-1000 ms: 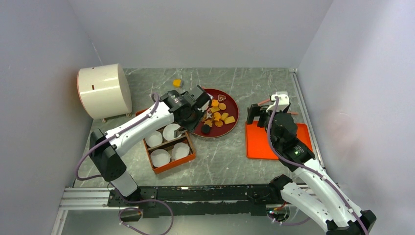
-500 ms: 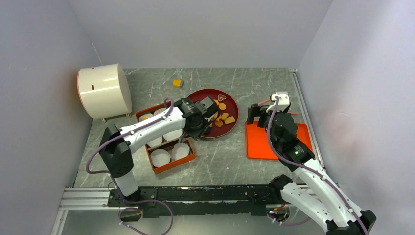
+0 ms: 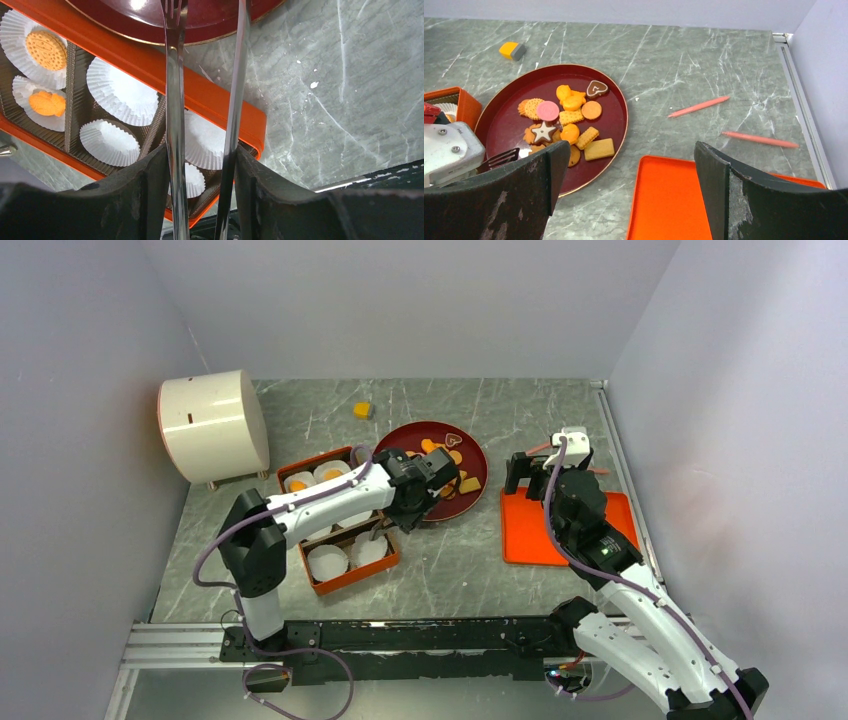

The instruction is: Pack the cookies

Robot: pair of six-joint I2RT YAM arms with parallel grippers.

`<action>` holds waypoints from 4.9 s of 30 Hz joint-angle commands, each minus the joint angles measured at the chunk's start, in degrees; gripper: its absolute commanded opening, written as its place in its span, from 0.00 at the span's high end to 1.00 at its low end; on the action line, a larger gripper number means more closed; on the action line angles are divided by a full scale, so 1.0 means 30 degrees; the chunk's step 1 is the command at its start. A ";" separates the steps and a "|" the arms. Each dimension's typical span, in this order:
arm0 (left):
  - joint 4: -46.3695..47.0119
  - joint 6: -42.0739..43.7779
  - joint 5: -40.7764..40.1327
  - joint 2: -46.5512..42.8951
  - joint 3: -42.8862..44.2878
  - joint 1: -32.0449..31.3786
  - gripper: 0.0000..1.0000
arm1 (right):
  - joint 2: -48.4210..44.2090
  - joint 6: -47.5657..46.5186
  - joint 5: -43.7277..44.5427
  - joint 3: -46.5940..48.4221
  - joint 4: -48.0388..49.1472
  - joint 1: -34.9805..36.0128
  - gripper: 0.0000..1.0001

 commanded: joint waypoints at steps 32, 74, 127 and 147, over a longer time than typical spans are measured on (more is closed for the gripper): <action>-0.3783 -0.0994 -0.3406 0.0795 0.4938 -0.0944 0.65 | 0.0404 -0.0468 -0.0012 0.0164 0.0769 -0.0052 0.00; -0.4460 -0.3372 -0.1515 -0.4513 -0.2546 0.3538 0.64 | 0.1166 0.0132 -0.1316 0.0457 0.0873 -0.0051 0.00; -0.4261 -0.1607 -0.1431 -0.1288 0.4870 0.1931 0.54 | 0.0649 0.0182 -0.0631 -0.0012 0.0872 -0.0054 0.00; -0.2322 0.0763 -0.1138 0.5133 0.9446 0.1498 0.49 | 0.0225 -0.0379 0.0132 0.0340 0.0102 -0.0061 0.00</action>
